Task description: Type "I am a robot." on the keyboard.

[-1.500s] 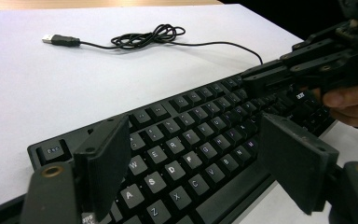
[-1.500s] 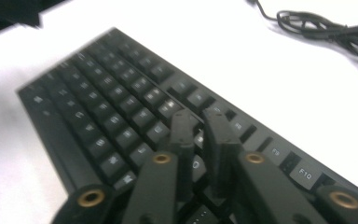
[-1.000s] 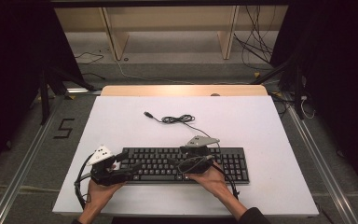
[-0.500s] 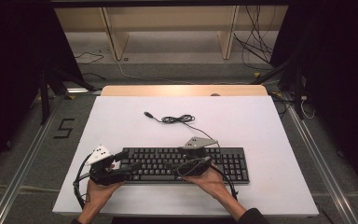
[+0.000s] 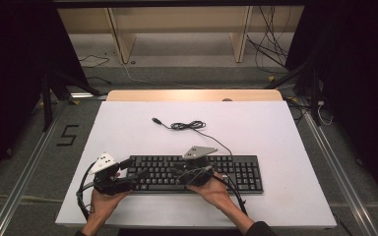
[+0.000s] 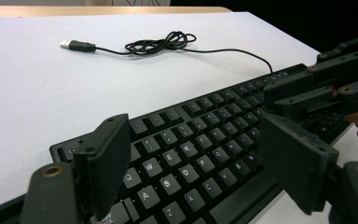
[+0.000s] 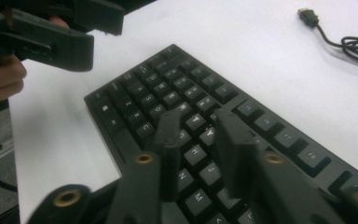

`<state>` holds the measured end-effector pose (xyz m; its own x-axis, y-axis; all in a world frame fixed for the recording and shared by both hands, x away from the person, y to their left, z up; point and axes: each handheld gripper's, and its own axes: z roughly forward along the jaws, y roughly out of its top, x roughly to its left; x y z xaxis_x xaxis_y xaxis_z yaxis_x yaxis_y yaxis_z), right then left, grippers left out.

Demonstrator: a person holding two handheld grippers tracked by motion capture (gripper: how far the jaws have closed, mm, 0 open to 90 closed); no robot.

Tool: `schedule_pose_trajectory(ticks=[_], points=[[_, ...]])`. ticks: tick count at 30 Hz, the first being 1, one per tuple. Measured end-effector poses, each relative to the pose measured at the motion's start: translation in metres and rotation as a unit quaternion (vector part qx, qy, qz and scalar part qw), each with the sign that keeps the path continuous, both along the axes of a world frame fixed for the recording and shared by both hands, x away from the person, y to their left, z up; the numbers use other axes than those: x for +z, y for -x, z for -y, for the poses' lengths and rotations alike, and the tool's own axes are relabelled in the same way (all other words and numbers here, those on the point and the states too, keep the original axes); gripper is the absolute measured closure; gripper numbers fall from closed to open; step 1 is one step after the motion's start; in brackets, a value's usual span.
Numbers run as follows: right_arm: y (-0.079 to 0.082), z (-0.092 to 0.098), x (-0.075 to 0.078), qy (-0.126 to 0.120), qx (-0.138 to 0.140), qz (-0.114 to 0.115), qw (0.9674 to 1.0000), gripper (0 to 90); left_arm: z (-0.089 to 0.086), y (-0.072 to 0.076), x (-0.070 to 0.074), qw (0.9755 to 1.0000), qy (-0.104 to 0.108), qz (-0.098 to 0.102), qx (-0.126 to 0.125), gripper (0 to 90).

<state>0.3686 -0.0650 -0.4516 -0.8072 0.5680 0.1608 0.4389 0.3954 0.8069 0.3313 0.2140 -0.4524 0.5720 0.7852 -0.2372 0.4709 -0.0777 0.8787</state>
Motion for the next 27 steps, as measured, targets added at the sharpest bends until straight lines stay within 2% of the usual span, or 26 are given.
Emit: schedule_pose_trajectory(ticks=[7, 15, 27], points=[[0.001, -0.013, -0.007, 0.017, 0.018, -0.010, 0.9996, 90.0, 0.000, 0.000, 0.000, 1.0000, -0.001, 0.000, 0.001, 25.3], [0.001, -0.024, -0.016, 0.036, 0.023, -0.022, 0.9988, 90.0, 0.000, 0.000, 0.000, 1.0000, -0.001, 0.000, 0.002, 25.4], [0.002, -0.033, -0.025, 0.059, 0.025, -0.025, 0.9976, 90.0, -0.001, 0.000, 0.000, 1.0000, 0.001, 0.001, 0.002, 25.3]])
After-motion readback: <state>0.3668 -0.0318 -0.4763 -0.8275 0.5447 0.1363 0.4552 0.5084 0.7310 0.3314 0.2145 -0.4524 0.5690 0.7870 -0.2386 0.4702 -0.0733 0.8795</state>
